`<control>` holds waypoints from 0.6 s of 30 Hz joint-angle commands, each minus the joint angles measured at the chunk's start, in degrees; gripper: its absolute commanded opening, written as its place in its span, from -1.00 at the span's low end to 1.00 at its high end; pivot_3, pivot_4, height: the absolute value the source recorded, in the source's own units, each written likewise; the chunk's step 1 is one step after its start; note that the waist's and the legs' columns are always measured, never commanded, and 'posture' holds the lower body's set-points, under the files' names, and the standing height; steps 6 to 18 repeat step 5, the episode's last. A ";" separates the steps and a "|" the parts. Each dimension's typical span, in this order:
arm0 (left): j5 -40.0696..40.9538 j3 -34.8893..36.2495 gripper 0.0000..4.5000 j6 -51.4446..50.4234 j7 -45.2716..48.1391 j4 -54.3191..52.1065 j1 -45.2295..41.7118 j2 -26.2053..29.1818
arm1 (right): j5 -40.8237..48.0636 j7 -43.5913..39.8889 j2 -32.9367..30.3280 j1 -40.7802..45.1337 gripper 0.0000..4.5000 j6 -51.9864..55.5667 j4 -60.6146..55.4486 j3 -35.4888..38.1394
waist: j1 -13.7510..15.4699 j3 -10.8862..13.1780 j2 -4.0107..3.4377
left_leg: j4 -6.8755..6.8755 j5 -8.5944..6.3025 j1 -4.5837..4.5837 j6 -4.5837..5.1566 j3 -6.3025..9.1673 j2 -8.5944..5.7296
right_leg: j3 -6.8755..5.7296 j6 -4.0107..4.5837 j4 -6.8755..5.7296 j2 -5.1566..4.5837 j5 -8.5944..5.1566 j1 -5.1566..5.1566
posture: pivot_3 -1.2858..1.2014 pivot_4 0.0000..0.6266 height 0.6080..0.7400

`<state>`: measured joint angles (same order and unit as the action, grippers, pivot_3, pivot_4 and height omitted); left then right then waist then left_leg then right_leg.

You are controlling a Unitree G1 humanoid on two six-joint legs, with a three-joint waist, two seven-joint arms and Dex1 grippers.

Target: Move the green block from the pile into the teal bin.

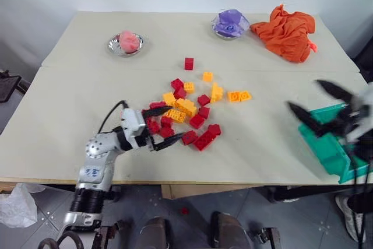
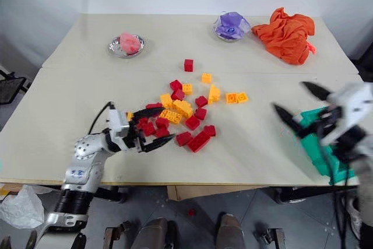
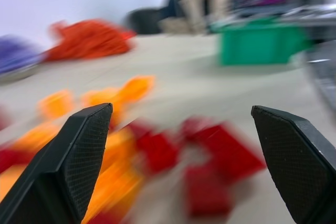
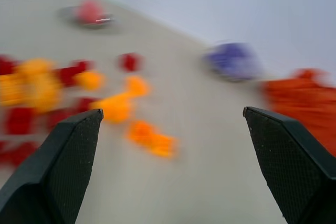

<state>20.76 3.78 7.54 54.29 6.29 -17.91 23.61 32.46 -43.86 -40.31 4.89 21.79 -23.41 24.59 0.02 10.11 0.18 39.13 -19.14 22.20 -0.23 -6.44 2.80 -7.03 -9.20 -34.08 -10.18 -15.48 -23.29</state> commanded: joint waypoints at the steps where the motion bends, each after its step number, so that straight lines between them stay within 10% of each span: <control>1: -1.46 5.63 1.00 1.01 -5.51 -1.20 4.63 2.33 | -6.62 -1.58 4.30 2.00 0.99 -7.93 4.50 -10.79 | -0.04 0.00 0.01 | 0.00 -0.01 0.00 0.02 -0.03 -0.01 | 0.00 -0.01 0.01 -0.01 0.00 0.00 | 0.03 -0.52 1.00; 18: -3.21 9.44 1.00 2.04 -11.11 -2.68 8.02 3.36 | -11.09 0.82 10.69 5.01 0.99 -15.03 11.47 -15.62 | 0.19 0.00 0.02 | 0.06 -0.02 0.03 0.04 -0.03 -0.07 | 0.00 -0.06 0.00 -0.06 0.03 0.00 | 0.03 -0.52 1.00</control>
